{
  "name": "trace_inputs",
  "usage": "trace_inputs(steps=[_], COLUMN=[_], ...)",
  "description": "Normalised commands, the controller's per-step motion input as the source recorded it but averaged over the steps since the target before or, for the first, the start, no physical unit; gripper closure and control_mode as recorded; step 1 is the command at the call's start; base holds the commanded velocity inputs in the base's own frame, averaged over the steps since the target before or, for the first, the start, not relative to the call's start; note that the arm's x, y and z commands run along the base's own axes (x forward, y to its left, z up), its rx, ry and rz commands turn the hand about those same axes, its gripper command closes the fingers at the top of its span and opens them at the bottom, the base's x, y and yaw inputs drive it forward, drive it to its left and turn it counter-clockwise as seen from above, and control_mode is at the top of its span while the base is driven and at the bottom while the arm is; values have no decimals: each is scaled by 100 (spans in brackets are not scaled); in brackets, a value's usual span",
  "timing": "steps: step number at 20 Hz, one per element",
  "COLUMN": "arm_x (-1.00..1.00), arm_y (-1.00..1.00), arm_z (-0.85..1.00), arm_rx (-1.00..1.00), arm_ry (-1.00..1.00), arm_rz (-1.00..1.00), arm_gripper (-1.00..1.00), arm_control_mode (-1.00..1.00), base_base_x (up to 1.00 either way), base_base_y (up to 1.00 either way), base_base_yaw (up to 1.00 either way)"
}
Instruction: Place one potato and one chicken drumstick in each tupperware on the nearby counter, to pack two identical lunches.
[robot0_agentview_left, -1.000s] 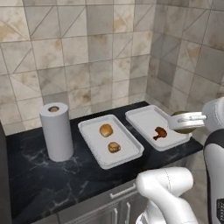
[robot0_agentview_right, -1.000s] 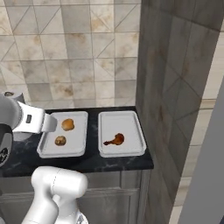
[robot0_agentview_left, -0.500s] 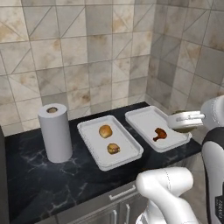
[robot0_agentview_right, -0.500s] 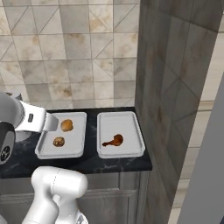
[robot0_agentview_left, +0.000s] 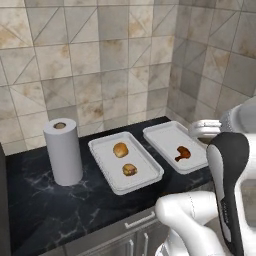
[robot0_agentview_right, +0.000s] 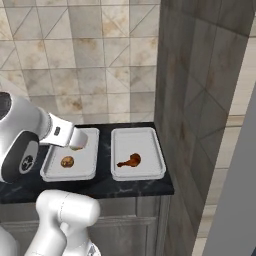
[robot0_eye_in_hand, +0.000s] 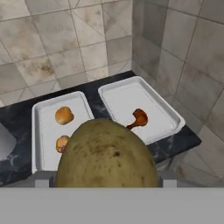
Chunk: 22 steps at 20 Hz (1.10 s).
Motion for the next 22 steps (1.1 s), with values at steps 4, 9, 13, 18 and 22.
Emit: trace_inputs(steps=[4, 9, 13, 18, 22], arm_x=[64, 56, 50, 47, 55], arm_y=[-40, -25, -19, -12, -1], arm_z=[-24, -31, -38, -39, -38], arm_rx=[0, 0, 0, 0, 0], arm_ry=[9, 13, 10, 5, 1], arm_rz=[-18, -12, -4, 0, 0], arm_gripper=[100, 100, 100, 100, 100], arm_control_mode=[-100, -100, -100, -100, -100], base_base_x=[0, 0, 0, 0, 0], base_base_y=[0, 0, 0, 0, 0], base_base_yaw=[0, 0, 0, 0, 0])
